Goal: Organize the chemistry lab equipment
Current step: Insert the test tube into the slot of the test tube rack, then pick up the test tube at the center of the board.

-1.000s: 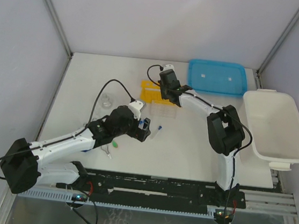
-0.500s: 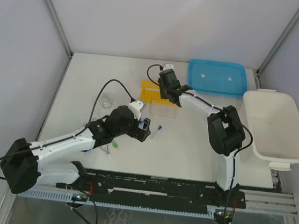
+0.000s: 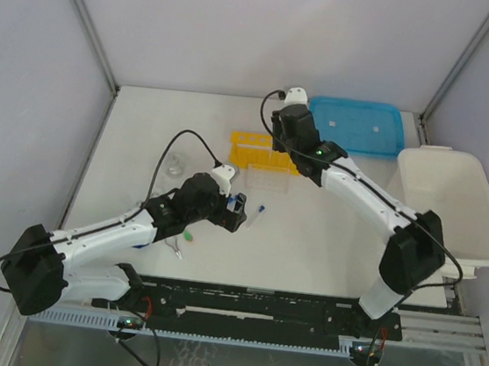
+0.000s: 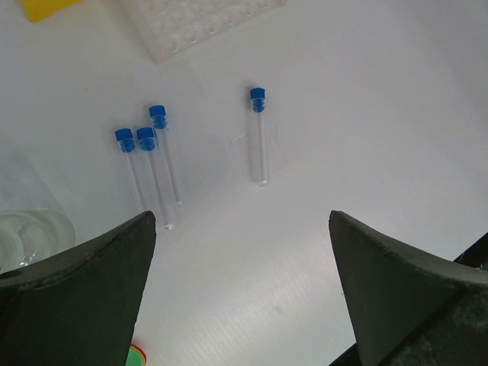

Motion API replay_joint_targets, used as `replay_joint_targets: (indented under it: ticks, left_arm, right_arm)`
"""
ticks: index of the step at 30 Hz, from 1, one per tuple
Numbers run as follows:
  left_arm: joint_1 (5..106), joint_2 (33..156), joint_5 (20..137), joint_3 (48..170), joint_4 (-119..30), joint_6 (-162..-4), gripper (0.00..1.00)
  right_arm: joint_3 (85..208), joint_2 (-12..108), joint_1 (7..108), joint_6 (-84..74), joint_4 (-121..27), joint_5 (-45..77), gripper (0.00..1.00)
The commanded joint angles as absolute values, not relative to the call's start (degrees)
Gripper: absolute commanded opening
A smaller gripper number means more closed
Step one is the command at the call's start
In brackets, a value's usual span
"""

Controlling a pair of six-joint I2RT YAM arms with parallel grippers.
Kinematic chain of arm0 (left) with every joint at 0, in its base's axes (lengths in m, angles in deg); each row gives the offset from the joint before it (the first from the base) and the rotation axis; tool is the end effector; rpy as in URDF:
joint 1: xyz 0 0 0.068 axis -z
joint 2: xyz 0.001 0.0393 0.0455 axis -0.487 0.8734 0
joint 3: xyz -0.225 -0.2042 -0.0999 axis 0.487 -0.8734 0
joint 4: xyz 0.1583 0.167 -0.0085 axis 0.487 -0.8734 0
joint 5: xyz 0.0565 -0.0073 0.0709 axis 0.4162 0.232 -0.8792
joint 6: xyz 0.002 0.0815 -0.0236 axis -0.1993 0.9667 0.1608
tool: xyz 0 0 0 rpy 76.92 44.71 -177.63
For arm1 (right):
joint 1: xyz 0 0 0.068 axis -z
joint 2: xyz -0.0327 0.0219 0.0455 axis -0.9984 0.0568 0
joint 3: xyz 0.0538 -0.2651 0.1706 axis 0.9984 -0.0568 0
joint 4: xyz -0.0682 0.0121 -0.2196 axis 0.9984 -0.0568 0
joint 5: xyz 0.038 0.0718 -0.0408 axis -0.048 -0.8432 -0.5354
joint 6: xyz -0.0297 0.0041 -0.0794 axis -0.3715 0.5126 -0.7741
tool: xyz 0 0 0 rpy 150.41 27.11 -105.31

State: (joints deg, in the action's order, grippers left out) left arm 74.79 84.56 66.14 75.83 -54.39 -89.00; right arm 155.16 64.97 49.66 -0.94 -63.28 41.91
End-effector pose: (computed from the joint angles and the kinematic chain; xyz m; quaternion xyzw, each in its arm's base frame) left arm 0.1648 -0.1610 0.2725 0.1994 0.8625 -0.2155 0.4122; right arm 0.3396 0.2274 0.3577 -0.1187 0.8535 0.0715 0.5024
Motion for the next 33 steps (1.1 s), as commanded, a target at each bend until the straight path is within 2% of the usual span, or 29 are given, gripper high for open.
replay_joint_targets:
  ticks: [1,5,7,9,10,11,12,13,17,24,33]
  left_arm:
    - [74.41,84.68,67.28,77.69,-52.77,-89.54,0.99]
    - [74.41,85.37,68.37,80.08,-52.75,-89.12,0.95]
    - [74.45,86.32,70.38,81.88,-52.85,-88.85,0.83]
    - [74.41,87.46,72.59,83.01,-52.78,-88.67,0.61]
    - [74.41,88.19,73.49,83.48,-52.85,-88.56,0.45]
    - [74.43,89.07,74.24,83.81,-52.79,-88.19,0.21]
    - [74.41,89.82,74.88,83.98,-52.54,-87.79,0.04]
    - [74.41,90.64,74.91,84.06,-52.17,-87.46,0.01]
    - [74.41,95.53,75.24,85.55,-51.86,-84.97,0.01]
    - [74.43,107.44,73.9,91.64,-54.02,-83.54,0.28]
    - [74.41,116.46,74.46,94.44,-53.65,-84.73,0.34]
  right_arm:
    - [150.06,54.13,48.86,2.55,-64.68,45.3,0.28]
    - [143.3,46.32,48.71,6.98,-67.2,45.1,0.27]
    - [138.6,42.81,47.63,8.74,-68.03,45.26,0.26]
    - [134.0,39.16,45.63,10.12,-69.01,46.5,0.26]
    - [131.88,37.28,44.36,10.51,-69.5,47.67,0.26]
    - [129.94,35.01,43.03,10.93,-70.15,49.15,0.26]
    - [128.18,33.12,41.77,11.49,-70.87,50.57,0.26]
    - [126.3,31.22,40.8,12.03,-71.56,51.56,0.26]
    - [118.91,23.12,39.2,14.87,-73.9,52.6,0.26]
    - [112.42,12.17,40.37,16.73,-75.77,54.19,0.27]
    - [111.75,12.85,44.11,15.77,-75.29,49.18,0.26]
